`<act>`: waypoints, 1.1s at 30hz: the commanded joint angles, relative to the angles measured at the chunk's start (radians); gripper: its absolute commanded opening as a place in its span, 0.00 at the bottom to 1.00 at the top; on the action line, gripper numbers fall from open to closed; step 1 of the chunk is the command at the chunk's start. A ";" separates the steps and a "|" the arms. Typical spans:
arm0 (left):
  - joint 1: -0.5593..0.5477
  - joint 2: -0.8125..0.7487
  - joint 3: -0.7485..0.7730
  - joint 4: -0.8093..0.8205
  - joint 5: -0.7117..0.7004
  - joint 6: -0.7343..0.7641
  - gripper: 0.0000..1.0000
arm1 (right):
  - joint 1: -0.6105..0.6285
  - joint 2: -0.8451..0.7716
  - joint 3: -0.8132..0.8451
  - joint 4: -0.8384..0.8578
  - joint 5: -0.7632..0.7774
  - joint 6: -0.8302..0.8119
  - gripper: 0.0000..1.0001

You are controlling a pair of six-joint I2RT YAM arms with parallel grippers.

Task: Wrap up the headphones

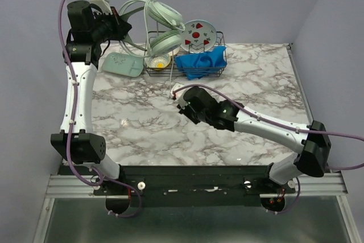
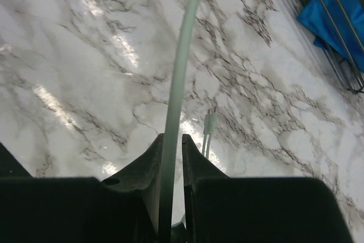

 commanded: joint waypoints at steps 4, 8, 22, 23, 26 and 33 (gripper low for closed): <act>0.009 -0.072 -0.077 0.222 -0.345 -0.069 0.00 | 0.167 0.028 0.113 0.035 -0.053 -0.044 0.01; 0.012 -0.020 -0.037 0.230 -0.447 -0.047 0.00 | 0.255 0.059 0.175 0.010 -0.044 -0.058 0.01; 0.011 0.040 -0.125 0.404 -0.751 0.212 0.00 | 0.396 0.051 0.330 -0.111 0.044 -0.090 0.01; 0.009 0.042 -0.140 0.423 -0.764 0.226 0.00 | 0.396 0.045 0.335 -0.111 0.045 -0.096 0.01; -0.002 0.039 -0.184 0.462 -0.809 0.304 0.00 | 0.396 0.021 0.350 -0.120 0.068 -0.102 0.01; -0.113 -0.033 -0.399 0.650 -0.794 0.627 0.00 | 0.396 -0.067 0.350 -0.131 0.291 -0.136 0.01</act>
